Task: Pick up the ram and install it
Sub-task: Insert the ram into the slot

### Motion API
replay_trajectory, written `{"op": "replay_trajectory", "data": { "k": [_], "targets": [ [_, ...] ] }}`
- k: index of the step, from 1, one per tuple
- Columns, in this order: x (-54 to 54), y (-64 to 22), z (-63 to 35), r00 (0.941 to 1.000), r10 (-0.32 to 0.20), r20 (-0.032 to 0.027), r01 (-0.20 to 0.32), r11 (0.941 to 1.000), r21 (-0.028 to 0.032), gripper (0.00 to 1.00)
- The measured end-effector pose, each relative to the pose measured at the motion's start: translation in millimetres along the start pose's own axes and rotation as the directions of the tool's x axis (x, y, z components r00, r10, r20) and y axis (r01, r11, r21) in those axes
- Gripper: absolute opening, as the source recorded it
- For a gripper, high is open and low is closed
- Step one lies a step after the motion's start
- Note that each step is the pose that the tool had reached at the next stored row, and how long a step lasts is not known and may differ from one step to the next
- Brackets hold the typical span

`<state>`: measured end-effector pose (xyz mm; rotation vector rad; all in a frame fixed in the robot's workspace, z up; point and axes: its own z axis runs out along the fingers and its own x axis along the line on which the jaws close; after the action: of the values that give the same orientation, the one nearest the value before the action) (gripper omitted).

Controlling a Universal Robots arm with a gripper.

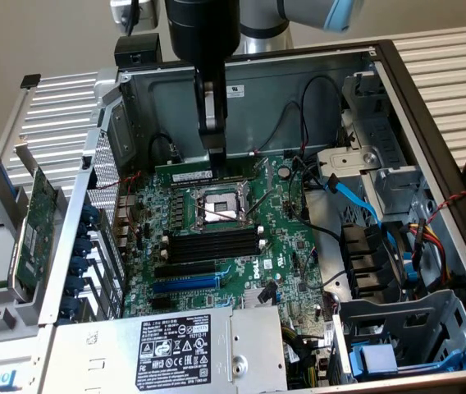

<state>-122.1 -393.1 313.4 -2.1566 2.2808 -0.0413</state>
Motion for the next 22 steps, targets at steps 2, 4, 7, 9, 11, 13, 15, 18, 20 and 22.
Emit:
{"op": "replay_trajectory", "data": {
  "k": [2,4,7,9,11,13,15,18,20,22],
  "targets": [
    [0.2,0.1,2.6,1.0,0.0,0.0002,0.0,1.0,0.0002,0.12],
    [1.1,0.1,4.1,1.0,0.0,-0.0001,0.0,1.0,0.0002,0.12],
    [2.2,0.2,5.4,1.0,0.0,0.0001,0.0,1.0,0.0002,0.12],
    [2.3,0.1,6.0,1.0,0.0,0.0001,0.0,1.0,0.0003,0.12],
    [2.3,0.2,8.0,1.0,-0.001,0.0001,0.001,1.0,0.0003,0.12],
    [2.3,0.3,11.2,1.0,-0.001,0.0,0.001,1.0,0.0002,0.12],
    [2.2,0.4,14.8,1.0,-0.001,0.0002,0.001,1.0,0.0003,0.12],
    [2.1,0.5,20.1,1.0,-0.001,0.0001,0.001,1.0,0.0002,0.12],
    [2.6,0.6,21.8,1.0,0.0,0.0,0.0,1.0,0.0001,0.12],
    [3.6,0.5,22.9,1.0,-0.001,0.0001,0.001,1.0,0.0002,0.12]
  ]
}}
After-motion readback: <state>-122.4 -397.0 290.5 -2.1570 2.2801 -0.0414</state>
